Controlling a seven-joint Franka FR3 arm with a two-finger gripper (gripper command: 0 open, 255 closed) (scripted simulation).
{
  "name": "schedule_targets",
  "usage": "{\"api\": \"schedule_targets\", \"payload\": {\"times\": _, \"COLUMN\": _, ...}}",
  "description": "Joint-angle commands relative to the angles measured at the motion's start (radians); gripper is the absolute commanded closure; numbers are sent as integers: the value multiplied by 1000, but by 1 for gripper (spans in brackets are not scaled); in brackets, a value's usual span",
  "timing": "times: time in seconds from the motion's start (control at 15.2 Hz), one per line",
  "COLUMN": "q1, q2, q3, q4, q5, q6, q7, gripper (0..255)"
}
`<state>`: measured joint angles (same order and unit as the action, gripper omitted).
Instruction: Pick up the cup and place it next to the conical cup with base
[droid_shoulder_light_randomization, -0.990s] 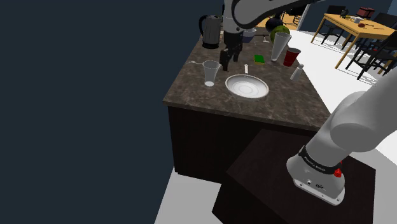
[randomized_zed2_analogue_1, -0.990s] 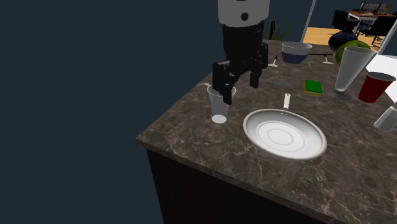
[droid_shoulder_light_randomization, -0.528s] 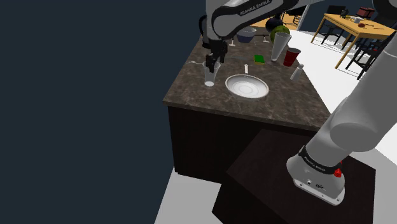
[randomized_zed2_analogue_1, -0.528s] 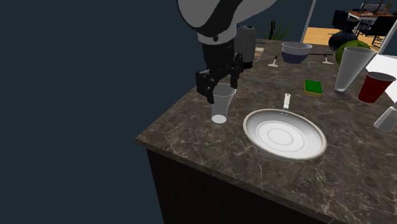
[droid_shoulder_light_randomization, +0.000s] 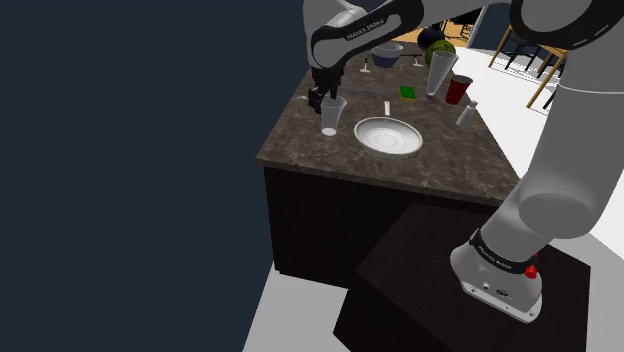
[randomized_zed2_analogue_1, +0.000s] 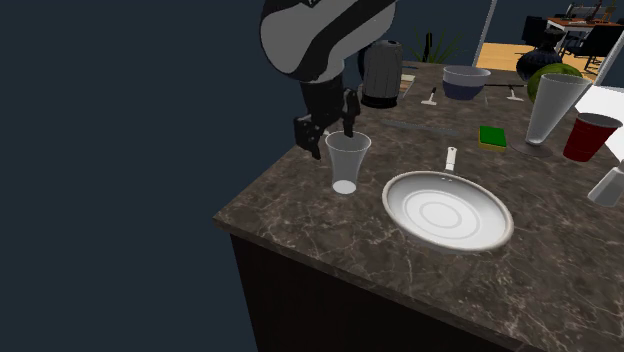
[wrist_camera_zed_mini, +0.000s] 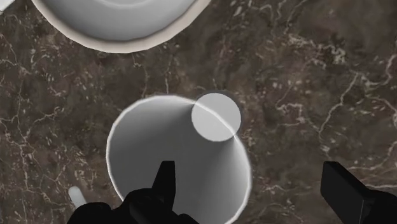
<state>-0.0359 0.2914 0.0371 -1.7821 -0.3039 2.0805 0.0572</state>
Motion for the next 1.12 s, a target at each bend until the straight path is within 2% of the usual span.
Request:
{"api": "schedule_targets", "payload": {"times": 0.0, "q1": -2, "q2": 18, "q3": -2, "q4": 0, "q5": -5, "q6": 19, "q7": 3, "gripper": 0}}
{"api": "schedule_targets", "payload": {"times": 0.26, "q1": -8, "q2": 44, "q3": -9, "q4": -24, "q5": -13, "q6": 70, "q7": 8, "gripper": 0}}
{"api": "schedule_targets", "payload": {"times": 0.79, "q1": -8, "q2": 44, "q3": -9, "q4": -24, "q5": -13, "q6": 70, "q7": 8, "gripper": 0}}
{"api": "schedule_targets", "payload": {"times": 0.86, "q1": -8, "q2": 44, "q3": -9, "q4": -24, "q5": -13, "q6": 70, "q7": 8, "gripper": 255}}
{"api": "schedule_targets", "payload": {"times": 1.06, "q1": -8, "q2": 44, "q3": -9, "q4": -24, "q5": -13, "q6": 70, "q7": 8, "gripper": 255}}
